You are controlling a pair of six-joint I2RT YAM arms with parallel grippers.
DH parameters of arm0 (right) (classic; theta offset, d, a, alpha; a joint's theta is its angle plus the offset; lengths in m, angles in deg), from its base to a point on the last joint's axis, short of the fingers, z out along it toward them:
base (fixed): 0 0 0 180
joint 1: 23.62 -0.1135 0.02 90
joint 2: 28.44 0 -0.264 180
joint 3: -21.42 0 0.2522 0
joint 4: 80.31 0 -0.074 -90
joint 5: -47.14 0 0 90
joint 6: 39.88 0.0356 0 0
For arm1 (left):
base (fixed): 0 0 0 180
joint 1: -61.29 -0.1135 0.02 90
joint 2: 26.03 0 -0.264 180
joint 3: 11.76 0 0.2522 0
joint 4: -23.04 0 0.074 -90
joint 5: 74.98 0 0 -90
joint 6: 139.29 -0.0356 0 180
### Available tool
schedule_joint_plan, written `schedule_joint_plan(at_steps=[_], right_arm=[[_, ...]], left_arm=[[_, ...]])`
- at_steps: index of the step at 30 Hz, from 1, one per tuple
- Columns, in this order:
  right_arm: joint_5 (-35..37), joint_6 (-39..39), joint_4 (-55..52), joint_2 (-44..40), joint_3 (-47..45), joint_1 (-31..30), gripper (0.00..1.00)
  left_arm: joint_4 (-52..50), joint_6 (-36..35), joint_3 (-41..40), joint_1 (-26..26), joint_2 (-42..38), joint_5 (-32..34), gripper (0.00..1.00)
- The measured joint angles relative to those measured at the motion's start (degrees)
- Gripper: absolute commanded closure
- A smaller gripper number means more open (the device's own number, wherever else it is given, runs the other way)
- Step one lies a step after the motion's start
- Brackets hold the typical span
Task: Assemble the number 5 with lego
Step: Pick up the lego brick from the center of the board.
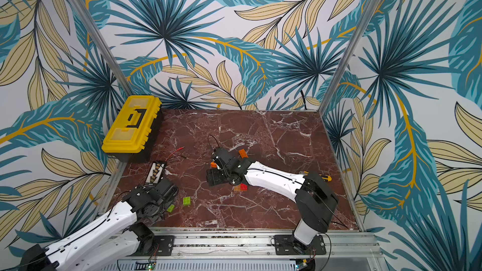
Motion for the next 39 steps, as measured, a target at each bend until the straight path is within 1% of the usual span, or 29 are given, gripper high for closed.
schedule_joint_plan(at_steps=[3,10,15,17,21,25,32,34,39], right_arm=[[1.3,-0.1,0.6,-1.2,-0.5,0.0,0.17],[3.8,0.0,0.9,-2.3,-1.8,0.0,0.16],[4.0,0.0,0.9,-2.3,-1.9,0.0,0.13],[4.0,0.0,0.9,-2.3,-1.9,0.0,0.13],[4.0,0.0,0.9,-2.3,-1.9,0.0,0.12],[4.0,0.0,0.9,-2.3,-1.9,0.0,0.11],[4.4,0.1,0.8,-2.3,-1.9,0.0,0.10],[5.0,0.2,0.6,-2.4,-1.9,0.0,0.10],[8.7,1.9,0.6,-6.0,-4.2,0.1,0.09]], left_arm=[[1.2,-0.6,0.0,-0.7,3.0,-0.6,0.37],[1.9,-1.0,0.6,-2.0,10.2,-2.1,0.37],[5.1,-1.9,0.6,-3.0,13.1,-3.9,0.38],[6.8,-2.4,0.6,-3.4,14.3,-4.5,0.43],[8.7,-3.0,0.6,-4.0,15.6,-5.0,0.49],[8.9,-3.6,0.6,-4.2,16.0,-4.8,0.60],[9.3,-3.8,0.6,-4.2,16.1,-4.4,0.69],[9.3,-4.2,0.6,-4.2,16.0,-4.3,0.74],[7.8,-7.8,1.6,-4.3,14.9,-3.7,0.75]])
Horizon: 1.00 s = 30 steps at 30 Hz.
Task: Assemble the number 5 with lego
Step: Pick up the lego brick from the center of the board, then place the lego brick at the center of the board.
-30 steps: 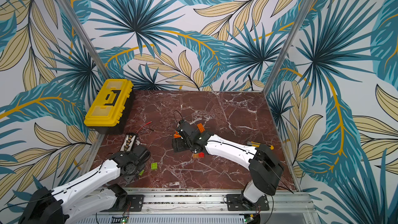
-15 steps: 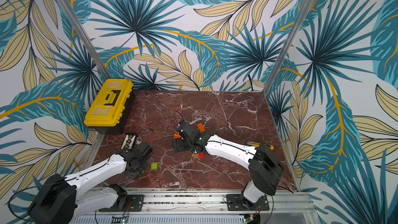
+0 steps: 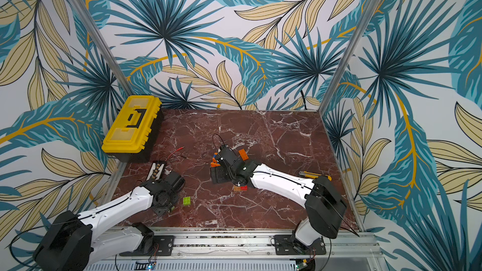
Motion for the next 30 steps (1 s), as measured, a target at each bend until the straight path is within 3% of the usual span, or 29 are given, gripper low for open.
schedule_joint_plan(at_steps=[5,10,19,30], right_arm=[[1.9,5.6,0.6,-6.3,-5.8,4.3,0.09],[1.0,11.4,1.6,-10.3,-13.4,12.2,0.09],[-2.3,15.6,1.3,-18.8,-20.6,20.4,0.09],[-6.1,15.3,-4.1,-26.3,-25.3,31.1,0.09]], left_arm=[[-2.5,-7.2,8.8,-0.1,-2.9,1.9,0.78],[3.1,-17.5,14.6,1.2,-3.6,0.9,0.83],[15.5,-41.9,23.8,16.3,12.2,-3.7,0.87],[19.3,-70.9,27.1,26.4,25.4,-15.9,0.91]])
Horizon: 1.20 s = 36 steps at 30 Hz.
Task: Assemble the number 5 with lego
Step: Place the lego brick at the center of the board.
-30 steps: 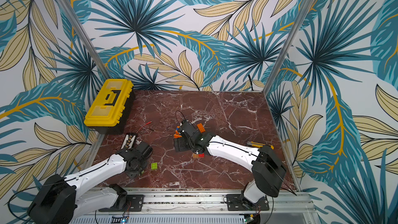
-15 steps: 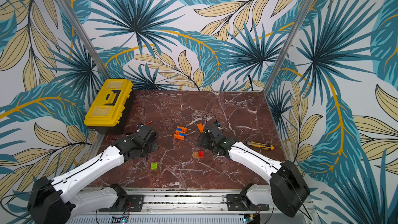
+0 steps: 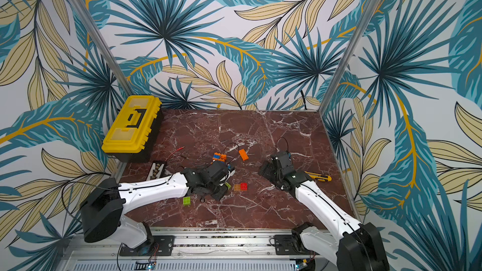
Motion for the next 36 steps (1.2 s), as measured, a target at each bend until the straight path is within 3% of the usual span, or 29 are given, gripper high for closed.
schedule_joint_plan(at_steps=[12,22,30,36], right_arm=[[-2.1,-0.6,-4.4,-4.7,-2.2,3.0,0.08],[-2.6,-1.3,-6.8,-6.3,-3.2,4.6,0.08],[-3.3,-1.5,-7.7,-5.5,-3.2,4.7,0.10],[-4.2,-1.9,-9.0,-3.6,-2.9,4.7,0.10]], left_arm=[[-1.9,-19.2,10.1,6.2,13.0,-4.1,0.86],[-1.7,-30.8,11.8,7.9,16.7,-5.2,0.82],[-1.7,-33.0,11.8,7.9,17.2,-5.2,0.51],[0.3,-31.0,11.8,7.9,14.0,-5.2,0.40]])
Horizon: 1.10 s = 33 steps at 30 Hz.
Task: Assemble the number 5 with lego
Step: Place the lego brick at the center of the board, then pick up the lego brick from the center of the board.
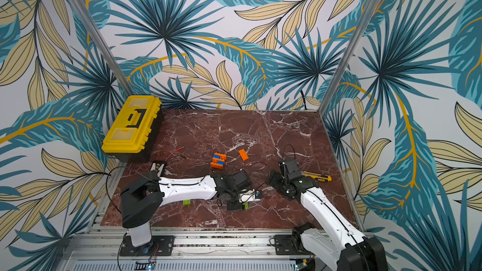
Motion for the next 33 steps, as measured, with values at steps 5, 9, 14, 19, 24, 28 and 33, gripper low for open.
schedule_joint_plan(at_steps=[5,9,14,19,24,28,33], right_arm=[[-0.9,-0.3,-0.7,0.5,0.7,-0.1,0.10],[-1.1,-0.3,-1.0,2.1,1.2,-2.1,0.10],[0.5,-0.2,-1.6,6.3,3.4,-9.9,0.10],[4.6,0.7,-1.7,10.5,7.0,-19.8,0.10],[8.1,1.6,-2.2,12.7,8.5,-25.0,0.09],[9.8,1.7,-1.8,15.5,11.6,-29.9,0.10],[10.3,1.7,-0.2,20.7,16.5,-35.6,0.09]], left_arm=[[4.5,5.0,-3.3,-0.3,-7.5,0.3,0.40],[14.5,13.4,-13.3,-2.8,-20.2,0.8,0.35],[28.3,26.2,-25.3,-8.7,-32.7,6.4,0.23],[34.7,40.0,-34.9,-11.9,-39.7,13.3,0.15],[34.9,55.6,-39.9,-17.6,-43.9,15.9,0.12],[29.1,66.3,-39.9,-21.8,-44.1,15.6,0.15],[12.8,76.5,-39.8,-24.1,-45.3,15.7,0.18]])
